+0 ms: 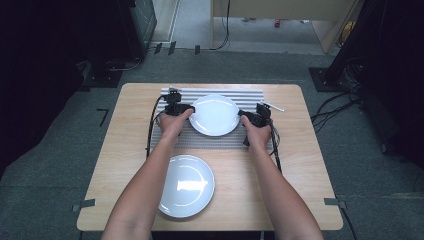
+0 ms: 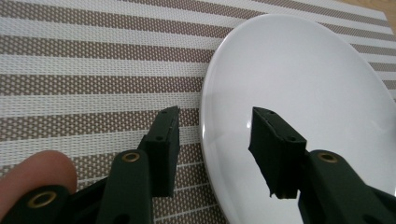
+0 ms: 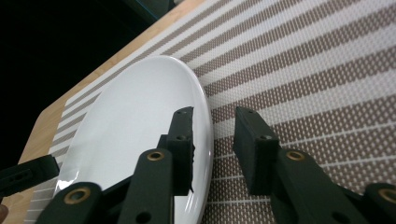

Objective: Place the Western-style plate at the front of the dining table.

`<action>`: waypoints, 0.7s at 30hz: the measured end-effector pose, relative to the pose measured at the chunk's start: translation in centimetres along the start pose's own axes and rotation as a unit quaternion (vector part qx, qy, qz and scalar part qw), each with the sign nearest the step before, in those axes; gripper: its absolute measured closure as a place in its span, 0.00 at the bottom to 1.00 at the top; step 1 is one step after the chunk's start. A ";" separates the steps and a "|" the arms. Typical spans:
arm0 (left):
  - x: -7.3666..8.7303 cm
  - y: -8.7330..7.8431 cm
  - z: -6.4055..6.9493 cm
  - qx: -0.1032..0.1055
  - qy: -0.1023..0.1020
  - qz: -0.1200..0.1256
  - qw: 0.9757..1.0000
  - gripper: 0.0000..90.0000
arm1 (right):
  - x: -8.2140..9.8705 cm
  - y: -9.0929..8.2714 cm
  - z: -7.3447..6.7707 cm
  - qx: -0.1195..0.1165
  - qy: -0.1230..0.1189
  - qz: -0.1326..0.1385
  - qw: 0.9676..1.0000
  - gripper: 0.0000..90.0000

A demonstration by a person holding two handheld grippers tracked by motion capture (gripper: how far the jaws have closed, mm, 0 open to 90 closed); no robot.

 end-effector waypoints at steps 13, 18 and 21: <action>1.0 -4.0 0.2 0.042 0.039 0.027 0.998 0.36 | -0.2 -2.7 -1.9 0.004 -0.110 -0.010 0.994 0.45; 1.7 -5.9 0.6 0.056 0.060 0.039 0.996 0.27 | 0.4 -4.4 -2.8 0.000 -0.157 -0.013 0.987 0.42; 2.1 -7.1 0.6 0.058 0.072 0.049 0.994 0.23 | 0.6 -5.6 -2.9 -0.011 -0.173 -0.005 0.985 0.42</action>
Point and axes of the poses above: each handheld gripper's, and its own axes: y roughly forward along the jaws, x roughly out of its underside, z roughly to its right, the point moved 1 cm from there along y, roughly forward along the jaws, and after that the axes turned 4 degrees about y, right-handed, at the moved point
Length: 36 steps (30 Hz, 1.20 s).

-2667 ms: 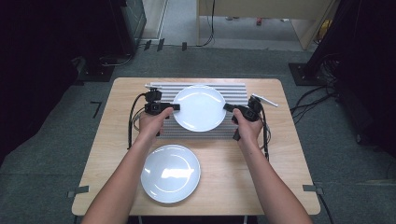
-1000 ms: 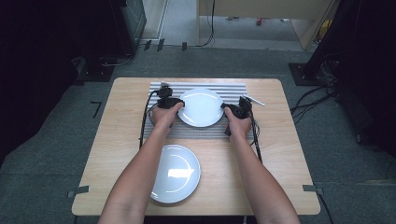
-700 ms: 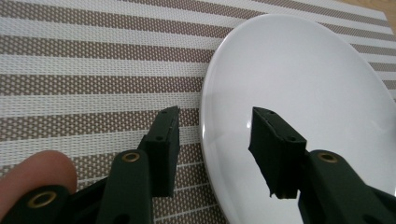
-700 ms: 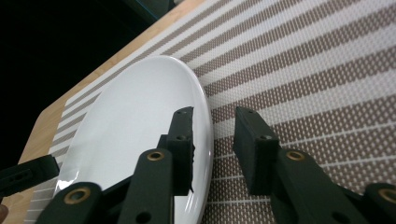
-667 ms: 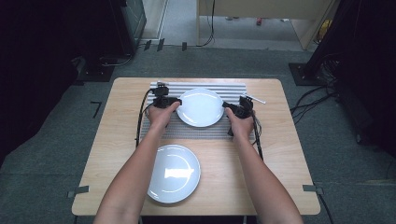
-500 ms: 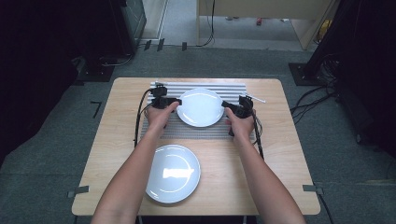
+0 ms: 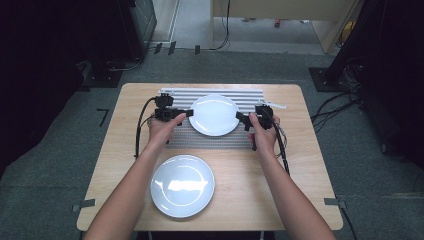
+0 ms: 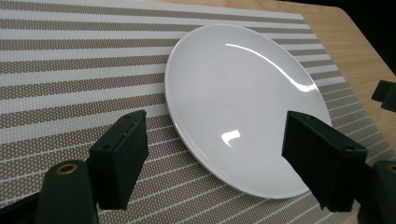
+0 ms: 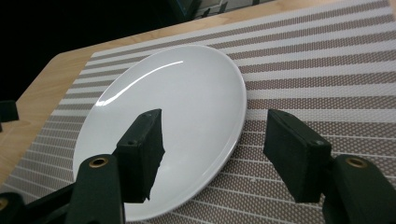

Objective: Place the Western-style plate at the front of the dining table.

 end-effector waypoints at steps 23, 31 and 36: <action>4.2 -7.5 0.4 -0.001 0.038 0.043 0.998 0.19 | 2.2 -9.1 1.5 -0.018 -0.086 0.014 0.996 0.33; 6.3 -10.1 -0.1 -0.006 0.040 0.056 0.998 0.19 | 3.5 -11.5 3.3 -0.012 -0.083 0.019 0.996 0.32; 7.7 -11.1 -0.7 -0.011 0.035 0.061 0.997 0.19 | 4.3 -12.7 4.4 -0.008 -0.077 0.020 0.997 0.32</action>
Point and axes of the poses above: each handheld gripper's, and its own axes: y roughly forward along the jaws, x roughly out of its underside, z roughly to its right, the point moved 1 cm from there along y, roughly forward along the jaws, and after that the axes turned 4 degrees about y, right-handed, at the moved point
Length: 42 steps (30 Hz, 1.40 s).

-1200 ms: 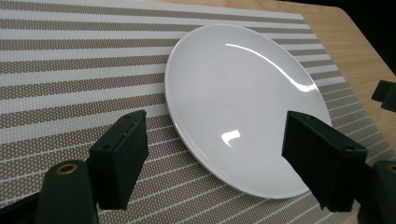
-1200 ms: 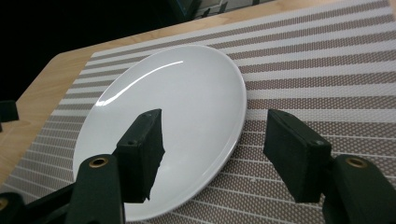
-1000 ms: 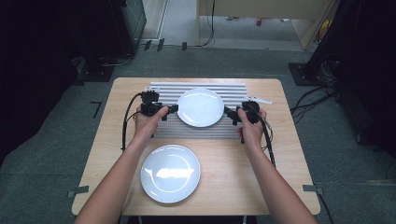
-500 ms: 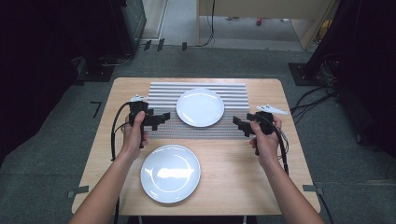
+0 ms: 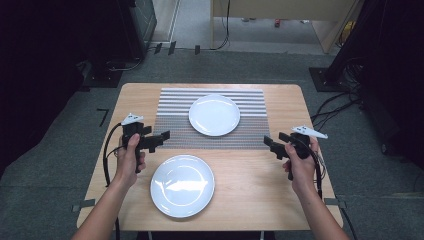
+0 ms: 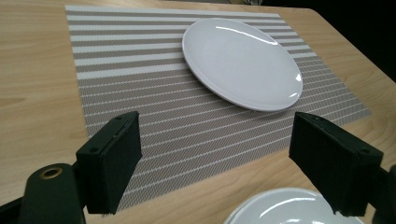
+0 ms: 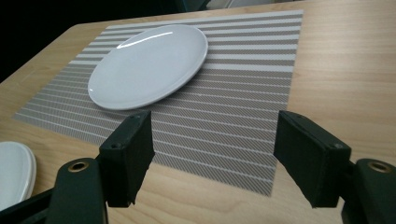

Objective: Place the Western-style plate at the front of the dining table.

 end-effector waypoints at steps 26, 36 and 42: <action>9.9 -6.4 -4.6 -0.070 -0.044 0.001 0.997 0.17 | 6.1 -6.4 5.7 0.050 0.022 -0.008 0.998 0.31; 13.0 -8.4 -6.4 -0.098 -0.059 -0.010 0.993 0.17 | 8.2 -7.7 7.2 0.070 0.034 -0.020 0.997 0.31; 14.5 -9.2 -6.9 -0.115 -0.057 -0.021 0.992 0.17 | 9.5 -8.7 8.2 0.085 0.042 -0.026 0.995 0.31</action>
Point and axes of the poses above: each handheld gripper's, and its own axes: y roughly forward along the jaws, x roughly out of its underside, z roughly to its right, the point moved 1 cm from there along y, roughly forward along the jaws, and after that the axes turned 4 degrees about y, right-handed, at the moved point
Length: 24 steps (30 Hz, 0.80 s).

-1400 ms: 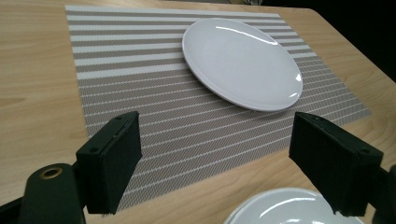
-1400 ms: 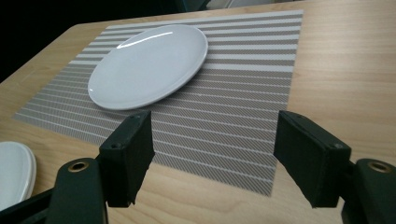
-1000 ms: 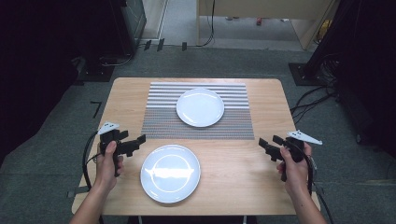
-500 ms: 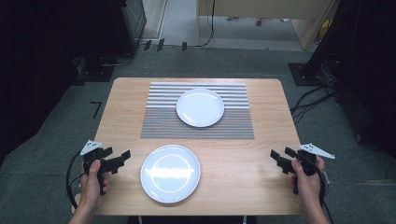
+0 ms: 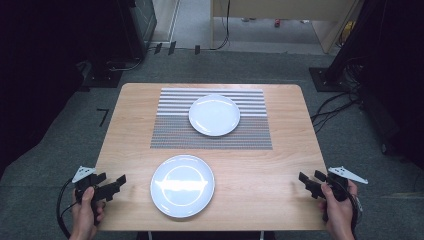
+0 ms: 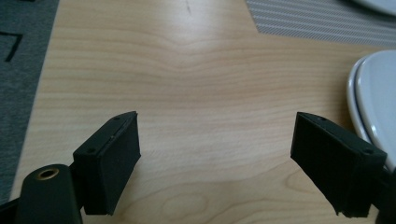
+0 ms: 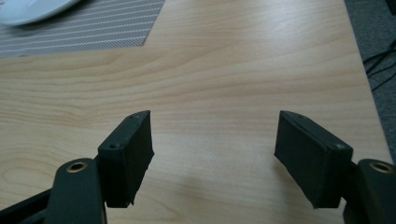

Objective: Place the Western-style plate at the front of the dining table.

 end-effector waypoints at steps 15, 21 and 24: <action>1.8 -0.1 0.1 -0.079 0.061 -0.022 0.995 0.17 | 1.8 -0.7 0.1 0.060 -0.051 -0.007 0.997 0.30; 2.2 0.0 0.5 -0.093 0.074 -0.015 0.993 0.16 | 2.0 -0.3 -0.7 0.080 -0.077 -0.015 0.994 0.25; 2.2 0.0 0.6 -0.094 0.073 -0.014 0.993 0.16 | 2.1 -0.2 -1.0 0.092 -0.090 -0.021 0.991 0.23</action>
Point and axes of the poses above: each handheld gripper's, and its own axes: y roughly forward along the jaws, x roughly out of its underside, z roughly to its right, the point moved 1 cm from there along y, roughly forward along the jaws, and after that the axes turned 4 degrees about y, right-handed, at the moved point
